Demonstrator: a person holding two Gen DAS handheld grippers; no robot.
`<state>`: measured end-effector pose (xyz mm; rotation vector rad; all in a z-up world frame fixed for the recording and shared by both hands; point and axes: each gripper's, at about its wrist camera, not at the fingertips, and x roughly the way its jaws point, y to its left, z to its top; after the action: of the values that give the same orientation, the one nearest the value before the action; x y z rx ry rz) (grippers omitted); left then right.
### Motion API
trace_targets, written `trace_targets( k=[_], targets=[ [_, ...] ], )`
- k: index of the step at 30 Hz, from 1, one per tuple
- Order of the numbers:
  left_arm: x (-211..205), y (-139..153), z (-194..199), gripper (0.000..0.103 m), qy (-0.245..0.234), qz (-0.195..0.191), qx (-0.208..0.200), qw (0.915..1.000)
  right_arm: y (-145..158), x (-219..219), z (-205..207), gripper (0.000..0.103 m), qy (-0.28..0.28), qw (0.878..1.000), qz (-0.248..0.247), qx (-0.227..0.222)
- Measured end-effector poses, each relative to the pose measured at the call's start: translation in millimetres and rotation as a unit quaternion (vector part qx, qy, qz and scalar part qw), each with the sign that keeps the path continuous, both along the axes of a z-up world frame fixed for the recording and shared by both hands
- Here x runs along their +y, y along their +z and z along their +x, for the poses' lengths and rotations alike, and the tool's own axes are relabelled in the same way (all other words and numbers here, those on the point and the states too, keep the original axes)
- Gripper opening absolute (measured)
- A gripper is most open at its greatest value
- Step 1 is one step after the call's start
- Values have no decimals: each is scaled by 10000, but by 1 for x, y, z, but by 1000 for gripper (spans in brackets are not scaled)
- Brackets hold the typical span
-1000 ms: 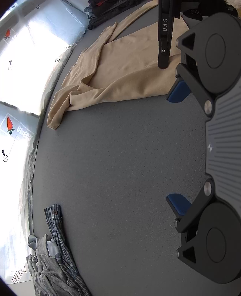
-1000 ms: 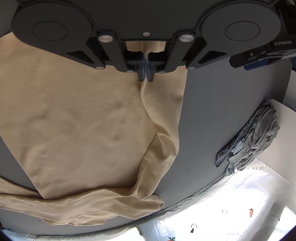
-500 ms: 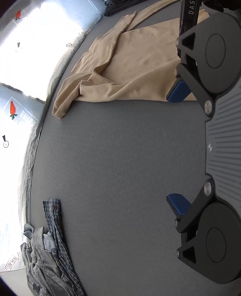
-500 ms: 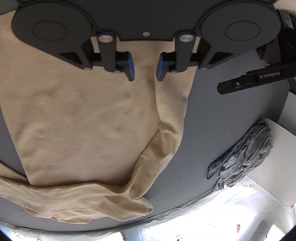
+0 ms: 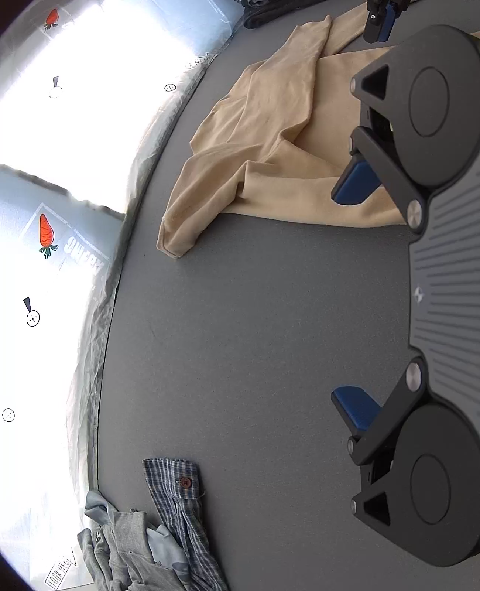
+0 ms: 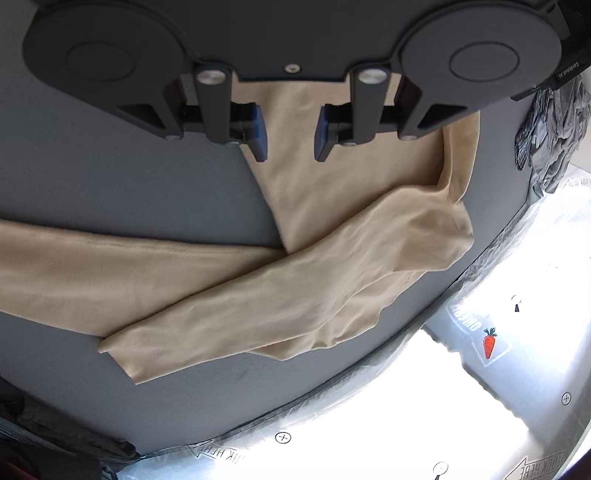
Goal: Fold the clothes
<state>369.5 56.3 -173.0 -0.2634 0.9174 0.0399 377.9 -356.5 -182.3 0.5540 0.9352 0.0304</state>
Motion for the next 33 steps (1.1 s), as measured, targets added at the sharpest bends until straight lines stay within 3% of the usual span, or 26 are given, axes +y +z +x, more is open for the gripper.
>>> trace_targets(
  k=[7, 12, 14, 17, 20, 21, 23, 24, 25, 26, 28, 33],
  targets=[
    [0, 4, 97, 103, -41, -298, 72, 9995, 7, -53, 51, 35, -835, 9956, -423, 12],
    [-5, -3, 159, 99, -312, -231, 79, 9992, 4, -91, 73, 40, -1409, 9847, -1020, 57],
    [-5, -8, 178, 95, -394, -351, 102, 9986, -4, -108, 80, 42, -1700, 9800, -1024, 162],
    [-2, -18, 199, 84, -468, -551, 171, 9972, -12, -123, 89, 44, -1955, 9747, -1077, 110],
    [-2, -26, 214, 65, -498, -707, 234, 9960, -15, -123, 98, 51, -1883, 9739, -1268, 77],
    [-3, -30, 217, 53, -487, -786, 239, 9954, -15, -121, 101, 51, -1821, 9736, -1371, 100],
    [-4, -33, 221, 27, -455, -889, 196, 9948, -15, -112, 105, 39, -1514, 9735, -1711, 93],
    [-6, -34, 222, 13, -436, -910, 147, 9948, -15, -107, 107, 23, -1336, 9728, -1892, 90],
    [-8, -32, 222, 12, -427, -888, 74, 9951, -15, -102, 109, 12, -1161, 9715, -2067, 83],
    [-10, -30, 222, 10, -444, -824, -11, 9956, -11, -99, 110, 8, -1052, 9707, -2162, 7],
    [-14, -18, 225, 9, -519, -616, -254, 9964, -3, -93, 111, 7, -843, 9684, -2345, -148],
    [-21, 10, 237, 8, -813, -176, -699, 9941, 39, -91, 101, 6, -1097, 9592, -2473, -816]
  ],
)
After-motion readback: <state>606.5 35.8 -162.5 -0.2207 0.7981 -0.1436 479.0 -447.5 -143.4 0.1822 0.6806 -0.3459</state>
